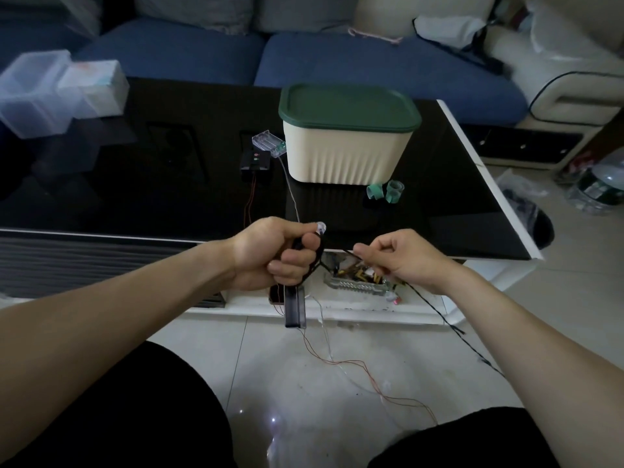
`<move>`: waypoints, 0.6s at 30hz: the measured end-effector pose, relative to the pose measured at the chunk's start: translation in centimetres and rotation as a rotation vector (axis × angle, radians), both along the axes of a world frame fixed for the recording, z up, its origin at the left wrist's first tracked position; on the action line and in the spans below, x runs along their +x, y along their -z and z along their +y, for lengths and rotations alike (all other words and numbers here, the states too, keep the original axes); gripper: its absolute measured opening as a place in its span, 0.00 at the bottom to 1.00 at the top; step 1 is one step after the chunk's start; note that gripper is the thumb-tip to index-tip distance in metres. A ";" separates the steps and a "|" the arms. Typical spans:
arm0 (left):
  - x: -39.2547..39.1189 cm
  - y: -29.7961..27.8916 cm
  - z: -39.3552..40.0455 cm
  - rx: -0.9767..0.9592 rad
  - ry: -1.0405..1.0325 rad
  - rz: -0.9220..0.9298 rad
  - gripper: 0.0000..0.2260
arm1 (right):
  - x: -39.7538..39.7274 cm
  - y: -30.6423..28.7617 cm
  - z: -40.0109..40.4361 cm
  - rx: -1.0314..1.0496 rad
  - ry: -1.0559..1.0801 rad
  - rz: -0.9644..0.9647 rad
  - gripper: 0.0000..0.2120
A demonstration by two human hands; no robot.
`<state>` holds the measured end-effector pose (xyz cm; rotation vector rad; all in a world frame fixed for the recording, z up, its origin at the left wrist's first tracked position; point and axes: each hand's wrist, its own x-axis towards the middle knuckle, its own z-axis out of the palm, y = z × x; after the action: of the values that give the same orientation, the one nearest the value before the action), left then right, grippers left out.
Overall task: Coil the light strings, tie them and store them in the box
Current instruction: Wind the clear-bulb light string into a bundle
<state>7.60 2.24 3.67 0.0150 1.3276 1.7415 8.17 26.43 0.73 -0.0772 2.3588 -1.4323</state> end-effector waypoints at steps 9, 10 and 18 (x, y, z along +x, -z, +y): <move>-0.7 0.2 0.4 0.083 -0.337 0.019 0.12 | 0.6 0.7 -2.8 0.077 -0.108 -0.119 0.24; -0.7 0.2 0.3 0.097 -0.367 0.024 0.11 | 0.7 0.7 -3.2 0.086 -0.118 -0.133 0.23; -0.7 0.5 1.2 -0.001 -0.430 0.154 0.06 | 1.9 0.4 -5.7 0.342 -0.322 -0.055 0.13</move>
<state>6.90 3.45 3.19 -0.1494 1.5255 2.1333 10.03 20.71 0.37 -0.3060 2.3775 -0.8622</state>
